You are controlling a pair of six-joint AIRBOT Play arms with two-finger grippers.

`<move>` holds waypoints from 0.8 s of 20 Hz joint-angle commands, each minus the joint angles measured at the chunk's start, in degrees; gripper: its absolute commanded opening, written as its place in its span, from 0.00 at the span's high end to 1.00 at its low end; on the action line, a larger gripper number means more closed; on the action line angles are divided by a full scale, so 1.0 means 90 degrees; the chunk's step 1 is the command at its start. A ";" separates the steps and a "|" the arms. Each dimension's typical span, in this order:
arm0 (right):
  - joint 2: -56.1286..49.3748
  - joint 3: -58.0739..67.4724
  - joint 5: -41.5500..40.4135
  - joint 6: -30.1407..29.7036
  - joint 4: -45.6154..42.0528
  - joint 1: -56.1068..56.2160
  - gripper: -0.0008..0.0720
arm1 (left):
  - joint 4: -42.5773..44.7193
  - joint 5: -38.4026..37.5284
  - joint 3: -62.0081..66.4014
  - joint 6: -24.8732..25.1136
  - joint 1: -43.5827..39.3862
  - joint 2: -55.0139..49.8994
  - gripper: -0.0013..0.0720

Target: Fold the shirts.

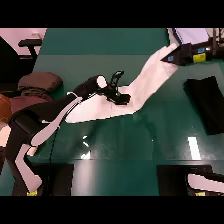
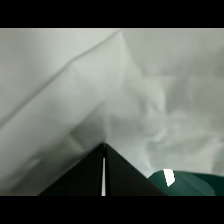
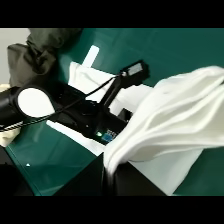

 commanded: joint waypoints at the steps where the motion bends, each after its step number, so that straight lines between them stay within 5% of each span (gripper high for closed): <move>1: 0.0019 0.0316 -0.0180 0.0053 0.0095 0.0629 0.97 | 0.0053 -0.0194 0.0226 0.0002 0.0087 -0.0032 0.95; 8: -0.0367 0.0350 -0.0799 0.0007 0.0935 0.1800 0.97 | 0.1309 -0.0848 0.0758 -0.0172 0.1421 0.1076 0.95; 14: -0.1940 0.0811 -0.2431 -0.0561 0.0899 0.4012 0.96 | 0.2545 -0.1321 0.0755 -0.0168 0.3169 0.3055 0.95; 15: -0.2348 0.1173 -0.2465 -0.0573 0.0891 0.4257 0.85 | 0.2616 -0.1333 0.0755 -0.0168 0.3388 0.3322 0.95; 16: -0.2773 0.1593 -0.2416 -0.0585 0.0872 0.4464 0.50 | 0.2618 -0.1360 0.0755 -0.0168 0.3570 0.3534 0.95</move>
